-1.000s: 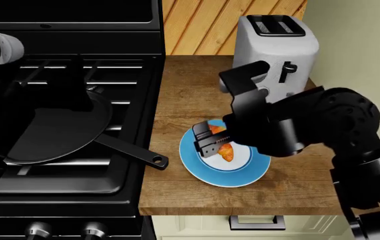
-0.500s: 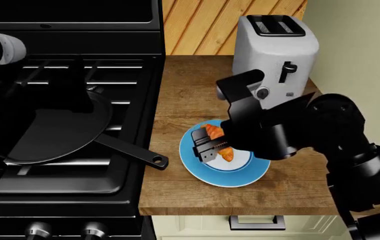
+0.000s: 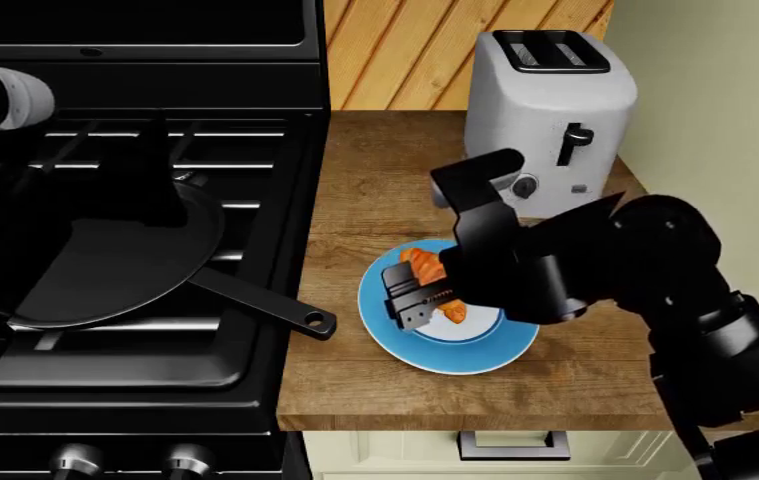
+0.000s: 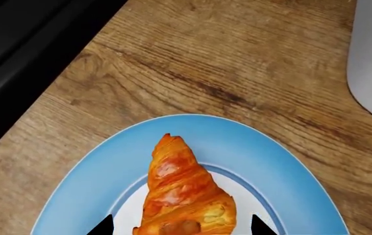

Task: Pick the croissant and place it on the pan. Then turn on the stove to warm the croissant.

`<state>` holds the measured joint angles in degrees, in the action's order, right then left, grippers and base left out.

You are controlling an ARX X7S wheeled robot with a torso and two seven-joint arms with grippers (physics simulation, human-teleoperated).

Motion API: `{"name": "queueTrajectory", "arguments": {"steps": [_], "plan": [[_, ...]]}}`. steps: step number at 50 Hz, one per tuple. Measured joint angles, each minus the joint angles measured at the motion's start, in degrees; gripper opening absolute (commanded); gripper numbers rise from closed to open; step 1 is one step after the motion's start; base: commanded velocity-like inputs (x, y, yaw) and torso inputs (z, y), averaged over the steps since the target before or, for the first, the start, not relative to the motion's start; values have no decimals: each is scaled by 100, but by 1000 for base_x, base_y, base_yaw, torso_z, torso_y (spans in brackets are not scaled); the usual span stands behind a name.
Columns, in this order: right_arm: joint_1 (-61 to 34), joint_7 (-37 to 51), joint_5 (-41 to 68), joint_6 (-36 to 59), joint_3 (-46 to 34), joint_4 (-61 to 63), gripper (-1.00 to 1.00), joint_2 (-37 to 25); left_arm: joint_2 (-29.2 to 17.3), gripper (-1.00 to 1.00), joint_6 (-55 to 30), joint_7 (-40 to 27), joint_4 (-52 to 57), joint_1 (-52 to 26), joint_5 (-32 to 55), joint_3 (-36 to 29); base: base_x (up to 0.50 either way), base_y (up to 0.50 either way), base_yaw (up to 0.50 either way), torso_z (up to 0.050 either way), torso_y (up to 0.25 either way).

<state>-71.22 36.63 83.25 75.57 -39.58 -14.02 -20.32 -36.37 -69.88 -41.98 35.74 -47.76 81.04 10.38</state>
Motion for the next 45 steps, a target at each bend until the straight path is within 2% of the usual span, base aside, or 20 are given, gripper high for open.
{"name": "queueTrajectory", "arguments": {"steps": [17, 18, 34, 45], "plan": [[3, -126, -78, -88, -123, -90, 100, 7, -35, 100, 43, -53, -23, 2, 60, -36, 0, 0, 0, 0, 0], [4, -131, -81, -93, -130, -92, -100, 6, -37, 100, 46, -56, -24, 2, 64, -39, 0, 0, 0, 0, 0], [22, 127, 110, -115, -78, 127, -100, -67, -64, 100, 124, -24, -16, 21, 41, -69, 0, 0, 0, 0, 0], [23, 880, 660, -94, 206, 612, -100, -183, -91, 100, 253, 185, 62, 60, -176, -115, 0, 0, 0, 0, 0]]}}
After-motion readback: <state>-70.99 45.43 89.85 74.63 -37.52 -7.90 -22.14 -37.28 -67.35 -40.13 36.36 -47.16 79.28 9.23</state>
